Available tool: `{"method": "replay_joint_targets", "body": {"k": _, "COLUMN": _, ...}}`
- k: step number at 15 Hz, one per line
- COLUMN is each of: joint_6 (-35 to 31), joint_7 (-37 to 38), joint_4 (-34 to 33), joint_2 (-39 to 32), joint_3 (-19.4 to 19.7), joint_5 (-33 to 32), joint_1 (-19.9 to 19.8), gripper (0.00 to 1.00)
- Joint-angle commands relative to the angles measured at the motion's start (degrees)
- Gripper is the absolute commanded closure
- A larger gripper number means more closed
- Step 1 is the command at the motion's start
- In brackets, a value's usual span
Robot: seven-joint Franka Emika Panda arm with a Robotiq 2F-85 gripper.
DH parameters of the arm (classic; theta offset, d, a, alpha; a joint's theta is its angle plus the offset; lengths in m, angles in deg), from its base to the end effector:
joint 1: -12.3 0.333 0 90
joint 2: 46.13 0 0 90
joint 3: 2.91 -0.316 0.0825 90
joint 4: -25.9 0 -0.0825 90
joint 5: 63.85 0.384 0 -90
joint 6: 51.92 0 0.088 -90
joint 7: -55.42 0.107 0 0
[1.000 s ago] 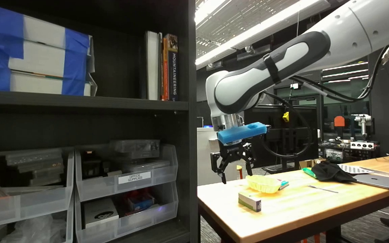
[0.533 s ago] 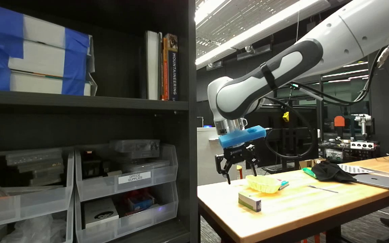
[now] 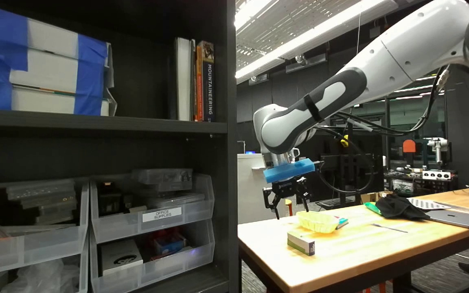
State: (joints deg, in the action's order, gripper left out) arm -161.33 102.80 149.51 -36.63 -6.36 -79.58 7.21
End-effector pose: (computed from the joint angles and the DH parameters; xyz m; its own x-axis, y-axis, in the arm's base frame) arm 0.4927 -0.0326 0.4654 0.7336 -0.6680 0.1251 -0.6754 -0.6961 0.2435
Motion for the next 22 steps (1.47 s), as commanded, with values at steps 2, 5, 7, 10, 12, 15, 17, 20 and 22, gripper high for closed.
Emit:
{"method": "replay_joint_targets", "body": {"k": 2, "joint_6": -1.66, "joint_7": 0.88, "joint_4": -3.75, "joint_2": -3.58, "joint_3": 2.24, "joint_5": -3.49, "joint_1": -0.41, "gripper": 0.00}}
{"method": "replay_joint_targets", "body": {"k": 5, "joint_6": -2.54, "joint_7": 1.16, "joint_4": -5.49, "joint_2": -5.61, "joint_3": 3.87, "joint_5": -4.43, "joint_1": -0.56, "gripper": 0.00}}
{"method": "replay_joint_targets", "body": {"k": 7, "joint_6": -2.91, "joint_7": 1.36, "joint_4": -6.61, "joint_2": -6.73, "joint_3": 4.89, "joint_5": -5.20, "joint_1": -0.73, "gripper": 0.00}}
{"method": "replay_joint_targets", "body": {"k": 10, "joint_6": -2.59, "joint_7": -1.12, "joint_4": -8.69, "joint_2": -8.32, "joint_3": 6.72, "joint_5": -2.59, "joint_1": -0.92, "gripper": 0.00}}
{"method": "replay_joint_targets", "body": {"k": 12, "joint_6": -2.39, "joint_7": -3.24, "joint_4": -10.10, "joint_2": -9.55, "joint_3": 7.89, "joint_5": -0.48, "joint_1": -1.22, "gripper": 0.00}}
{"method": "replay_joint_targets", "body": {"k": 15, "joint_6": -0.94, "joint_7": -9.70, "joint_4": -12.58, "joint_2": -11.65, "joint_3": 9.86, "joint_5": 7.15, "joint_1": -2.08, "gripper": 0.00}}
{"method": "replay_joint_targets", "body": {"k": 17, "joint_6": 0.85, "joint_7": -14.02, "joint_4": -14.59, "joint_2": -13.35, "joint_3": 11.12, "joint_5": 13.31, "joint_1": -2.95, "gripper": 0.00}}
{"method": "replay_joint_targets", "body": {"k": 20, "joint_6": 2.92, "joint_7": -15.99, "joint_4": -17.02, "joint_2": -15.67, "joint_3": 12.53, "joint_5": 17.60, "joint_1": -3.85, "gripper": 0.00}}
{"method": "replay_joint_targets", "body": {"k": 22, "joint_6": 2.78, "joint_7": -14.93, "joint_4": -18.17, "joint_2": -16.79, "joint_3": 13.27, "joint_5": 16.98, "joint_1": -4.09, "gripper": 0.00}}
